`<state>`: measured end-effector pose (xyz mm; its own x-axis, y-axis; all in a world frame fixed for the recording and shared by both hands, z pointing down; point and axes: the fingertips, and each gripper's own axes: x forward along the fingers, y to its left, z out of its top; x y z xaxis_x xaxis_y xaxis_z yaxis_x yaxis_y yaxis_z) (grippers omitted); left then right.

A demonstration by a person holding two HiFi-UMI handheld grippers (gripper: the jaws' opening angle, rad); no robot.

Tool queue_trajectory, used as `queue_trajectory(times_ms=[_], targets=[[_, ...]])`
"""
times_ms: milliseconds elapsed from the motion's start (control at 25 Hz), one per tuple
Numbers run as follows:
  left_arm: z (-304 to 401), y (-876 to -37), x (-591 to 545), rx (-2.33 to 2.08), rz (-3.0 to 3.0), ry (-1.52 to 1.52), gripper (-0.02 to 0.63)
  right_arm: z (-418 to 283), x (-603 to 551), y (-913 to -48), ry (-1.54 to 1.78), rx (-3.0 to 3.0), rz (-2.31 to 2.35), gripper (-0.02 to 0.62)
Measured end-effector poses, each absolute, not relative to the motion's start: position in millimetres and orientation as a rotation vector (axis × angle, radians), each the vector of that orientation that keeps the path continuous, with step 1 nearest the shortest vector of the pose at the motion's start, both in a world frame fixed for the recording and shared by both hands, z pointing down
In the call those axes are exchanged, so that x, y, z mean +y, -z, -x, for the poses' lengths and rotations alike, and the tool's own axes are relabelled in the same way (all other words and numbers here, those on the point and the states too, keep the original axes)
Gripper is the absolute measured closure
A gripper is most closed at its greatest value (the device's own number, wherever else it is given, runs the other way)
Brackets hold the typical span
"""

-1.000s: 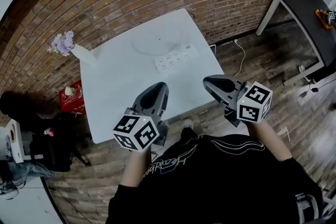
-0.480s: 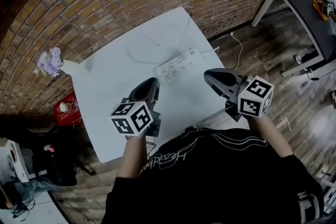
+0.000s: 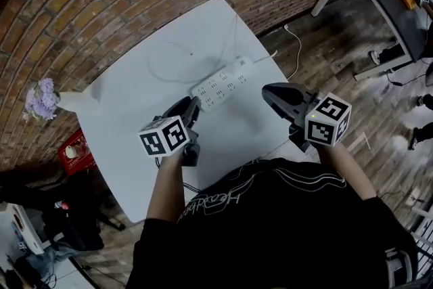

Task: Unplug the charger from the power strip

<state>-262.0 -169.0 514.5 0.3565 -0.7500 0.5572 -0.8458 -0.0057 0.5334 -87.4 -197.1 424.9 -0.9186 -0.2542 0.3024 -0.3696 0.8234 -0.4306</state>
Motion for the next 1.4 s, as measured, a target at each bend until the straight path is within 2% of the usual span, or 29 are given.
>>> queue_trajectory(times_ms=[120,400,640,1040,1120,1200,1400], targets=[[264,-538,-178,-1.374,-1.727,-0.160,0.465,87,-200,-439,-0.750,-2.749,-0.497,0.597],[263,-576,-191,-1.317,-1.653,-0.194,0.433,90,-213,-465,-0.760,-2.725,-0.539,0.597],[263,-593,-192,-1.337,-1.593,-0.260,0.434,95,-221,-482,-0.757,-2.704,-0.561,0.597],[263,-599,-194,-1.286,-1.557,-0.202,0.423,114,-249,-509,-0.708,-2.676,-0.628,0.594],[262,-599,-194,-1.290,-1.559,-0.201,0.422,119,-258,-517,-0.662,-2.656,-0.660,0.569],[262,-599,-193,-1.289,-1.558,-0.200,0.422,126,-264,-522,-0.630,-2.655,-0.667,0.485],[263,-600,-195,-1.281,-1.575,-0.210,0.420,151,-275,-525,-0.478,-2.688,-0.647,0.448]])
